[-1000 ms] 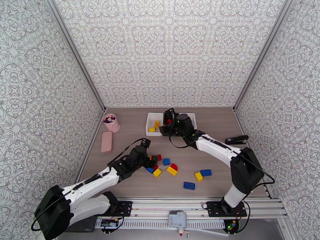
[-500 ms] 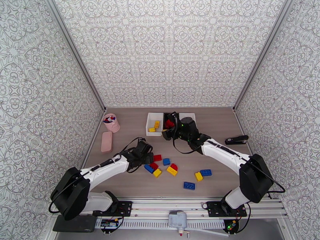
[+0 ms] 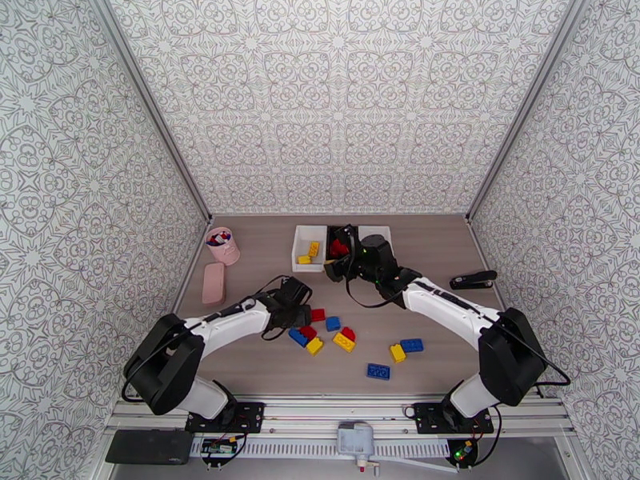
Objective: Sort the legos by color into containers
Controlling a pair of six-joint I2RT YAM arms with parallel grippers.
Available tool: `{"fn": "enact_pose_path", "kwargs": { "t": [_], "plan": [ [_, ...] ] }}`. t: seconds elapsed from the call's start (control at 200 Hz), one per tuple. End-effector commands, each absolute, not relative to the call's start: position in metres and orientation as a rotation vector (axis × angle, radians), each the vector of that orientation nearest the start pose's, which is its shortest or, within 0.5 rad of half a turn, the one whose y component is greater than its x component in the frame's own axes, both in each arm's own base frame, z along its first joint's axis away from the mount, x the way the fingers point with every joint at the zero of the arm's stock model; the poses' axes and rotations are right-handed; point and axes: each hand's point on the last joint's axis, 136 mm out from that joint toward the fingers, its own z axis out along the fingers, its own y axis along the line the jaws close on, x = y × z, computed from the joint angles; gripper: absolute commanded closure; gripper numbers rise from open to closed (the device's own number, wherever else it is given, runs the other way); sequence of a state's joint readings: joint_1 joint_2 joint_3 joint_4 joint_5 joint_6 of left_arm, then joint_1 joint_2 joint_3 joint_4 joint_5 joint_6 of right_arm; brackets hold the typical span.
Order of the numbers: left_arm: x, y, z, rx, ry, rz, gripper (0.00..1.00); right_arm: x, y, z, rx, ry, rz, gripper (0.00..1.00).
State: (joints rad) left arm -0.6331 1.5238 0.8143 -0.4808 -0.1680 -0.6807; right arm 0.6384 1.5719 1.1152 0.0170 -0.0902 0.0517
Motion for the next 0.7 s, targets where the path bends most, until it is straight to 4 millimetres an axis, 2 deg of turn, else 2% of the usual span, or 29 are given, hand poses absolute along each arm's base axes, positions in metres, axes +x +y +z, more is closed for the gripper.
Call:
{"fn": "enact_pose_path", "kwargs": {
  "t": [0.0, 0.135, 0.225, 0.33, 0.505, 0.695],
  "plan": [
    [0.277, -0.174, 0.031, -0.087, 2.761, -0.154, 0.25, 0.381, 0.297, 0.217, -0.653, 1.957, 0.506, 0.12],
    [0.282, -0.181, 0.032, -0.072, 2.751, -0.19, 0.17, 0.38, 0.296, 0.217, -0.655, 1.96, 0.501, 0.12],
    [0.283, -0.179, 0.034, -0.081, 2.74, -0.184, 0.12, 0.38, 0.296, 0.215, -0.653, 1.965, 0.499, 0.12],
    [0.286, -0.172, 0.043, -0.12, 2.691, -0.192, 0.13, 0.38, 0.295, 0.214, -0.651, 1.967, 0.498, 0.12],
    [0.289, -0.162, 0.056, -0.208, 2.616, -0.239, 0.21, 0.381, 0.297, 0.212, -0.648, 1.972, 0.513, 0.12],
    [0.287, -0.164, 0.043, -0.209, 2.675, -0.228, 0.22, 0.381, 0.301, 0.215, -0.655, 1.964, 0.531, 0.12]
  ]
}}
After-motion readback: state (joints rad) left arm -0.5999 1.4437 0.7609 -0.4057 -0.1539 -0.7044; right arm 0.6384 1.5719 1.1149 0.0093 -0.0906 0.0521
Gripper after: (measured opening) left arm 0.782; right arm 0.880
